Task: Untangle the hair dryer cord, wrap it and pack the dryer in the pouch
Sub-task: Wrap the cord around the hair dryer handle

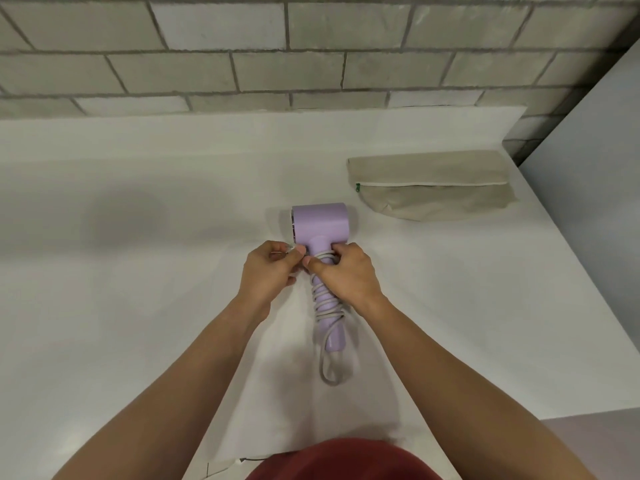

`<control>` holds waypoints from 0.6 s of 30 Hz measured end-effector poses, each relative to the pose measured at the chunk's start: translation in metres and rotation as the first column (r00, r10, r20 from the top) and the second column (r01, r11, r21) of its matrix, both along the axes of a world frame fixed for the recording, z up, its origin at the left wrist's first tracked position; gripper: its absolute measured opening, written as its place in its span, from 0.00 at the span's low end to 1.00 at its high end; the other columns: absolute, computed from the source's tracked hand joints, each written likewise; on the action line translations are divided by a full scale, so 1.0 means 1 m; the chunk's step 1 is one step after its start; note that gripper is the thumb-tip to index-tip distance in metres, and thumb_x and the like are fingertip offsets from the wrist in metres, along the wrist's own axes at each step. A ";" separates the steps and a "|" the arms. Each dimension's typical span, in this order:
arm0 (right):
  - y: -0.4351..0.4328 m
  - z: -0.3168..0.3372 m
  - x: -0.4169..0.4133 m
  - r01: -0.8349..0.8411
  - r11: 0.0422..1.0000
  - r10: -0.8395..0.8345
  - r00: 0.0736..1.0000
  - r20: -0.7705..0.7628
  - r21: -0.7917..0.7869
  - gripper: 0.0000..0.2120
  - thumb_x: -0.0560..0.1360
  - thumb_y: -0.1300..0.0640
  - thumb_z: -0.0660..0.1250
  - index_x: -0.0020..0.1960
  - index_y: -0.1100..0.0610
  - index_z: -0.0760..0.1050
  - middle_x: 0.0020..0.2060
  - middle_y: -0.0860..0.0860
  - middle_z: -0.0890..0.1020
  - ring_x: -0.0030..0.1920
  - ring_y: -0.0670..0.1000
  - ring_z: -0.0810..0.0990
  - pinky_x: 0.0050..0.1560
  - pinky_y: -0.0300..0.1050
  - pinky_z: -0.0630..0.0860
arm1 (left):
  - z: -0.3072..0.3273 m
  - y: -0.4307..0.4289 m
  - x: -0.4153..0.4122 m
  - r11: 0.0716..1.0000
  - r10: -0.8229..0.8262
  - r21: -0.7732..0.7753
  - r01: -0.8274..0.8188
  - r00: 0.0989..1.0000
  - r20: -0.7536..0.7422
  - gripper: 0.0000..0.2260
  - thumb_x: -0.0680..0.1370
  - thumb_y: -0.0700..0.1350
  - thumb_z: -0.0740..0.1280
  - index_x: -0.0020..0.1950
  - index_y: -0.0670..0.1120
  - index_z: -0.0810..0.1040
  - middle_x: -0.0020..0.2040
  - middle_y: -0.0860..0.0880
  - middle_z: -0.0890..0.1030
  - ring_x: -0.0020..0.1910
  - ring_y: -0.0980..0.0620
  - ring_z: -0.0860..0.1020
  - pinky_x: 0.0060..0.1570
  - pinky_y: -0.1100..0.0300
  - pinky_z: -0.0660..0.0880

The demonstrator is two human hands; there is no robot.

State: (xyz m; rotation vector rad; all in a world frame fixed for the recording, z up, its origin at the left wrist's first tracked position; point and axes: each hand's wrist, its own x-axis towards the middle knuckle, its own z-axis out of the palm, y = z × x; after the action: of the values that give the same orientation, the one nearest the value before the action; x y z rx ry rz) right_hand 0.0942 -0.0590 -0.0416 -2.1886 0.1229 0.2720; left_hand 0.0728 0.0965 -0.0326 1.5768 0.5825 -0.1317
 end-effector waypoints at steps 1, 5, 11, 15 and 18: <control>0.000 0.000 -0.001 -0.001 1.000 0.001 1.000 0.007 -0.007 0.21 0.70 0.36 0.77 0.41 0.54 0.76 0.40 0.49 0.78 0.41 0.50 0.80 0.39 0.44 0.74 | -0.002 0.002 -0.001 0.993 -0.027 0.115 0.027 1.000 0.003 0.13 0.76 0.52 0.76 0.52 0.44 0.82 0.45 0.47 0.86 0.48 0.46 0.85 0.48 0.50 0.84; -0.004 0.006 -0.007 -0.029 0.999 0.029 1.000 0.002 0.016 0.25 0.68 0.32 0.76 0.43 0.55 0.78 0.39 0.48 0.79 0.39 0.48 0.80 0.36 0.39 0.71 | -0.005 0.014 -0.005 0.876 -0.159 0.456 0.157 0.987 -0.034 0.11 0.75 0.56 0.75 0.51 0.50 0.86 0.45 0.54 0.85 0.48 0.52 0.82 0.50 0.57 0.78; -0.018 0.009 -0.012 -0.059 0.988 0.070 0.995 -0.070 0.142 0.25 0.68 0.33 0.76 0.56 0.49 0.82 0.47 0.43 0.86 0.47 0.44 0.85 0.51 0.43 0.82 | -0.002 0.020 -0.008 0.861 -0.185 0.473 0.186 0.982 -0.049 0.12 0.74 0.59 0.75 0.50 0.52 0.87 0.46 0.57 0.85 0.49 0.57 0.82 0.53 0.58 0.78; -0.042 0.008 -0.017 -0.015 0.971 0.047 0.991 -0.128 0.239 0.29 0.72 0.36 0.74 0.68 0.48 0.79 0.55 0.43 0.85 0.55 0.43 0.85 0.62 0.47 0.81 | -0.001 0.021 -0.012 0.870 -0.156 0.468 0.156 0.987 -0.038 0.15 0.76 0.59 0.74 0.56 0.52 0.84 0.48 0.54 0.84 0.49 0.52 0.82 0.50 0.58 0.76; -0.070 0.010 -0.021 -0.026 0.987 0.036 0.998 -0.060 0.159 0.23 0.76 0.42 0.74 0.68 0.50 0.79 0.55 0.43 0.85 0.54 0.38 0.82 0.56 0.28 0.74 | 0.008 0.012 -0.014 0.781 -0.163 0.623 0.048 0.978 0.128 0.13 0.78 0.51 0.73 0.61 0.50 0.82 0.51 0.51 0.82 0.45 0.49 0.81 0.47 0.58 0.73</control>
State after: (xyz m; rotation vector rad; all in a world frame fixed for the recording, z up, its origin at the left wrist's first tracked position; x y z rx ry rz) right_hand 0.0730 -0.1294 -0.0315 -2.0260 0.0988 0.3558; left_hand 0.0584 0.1089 -0.0249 2.2413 0.4113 0.1340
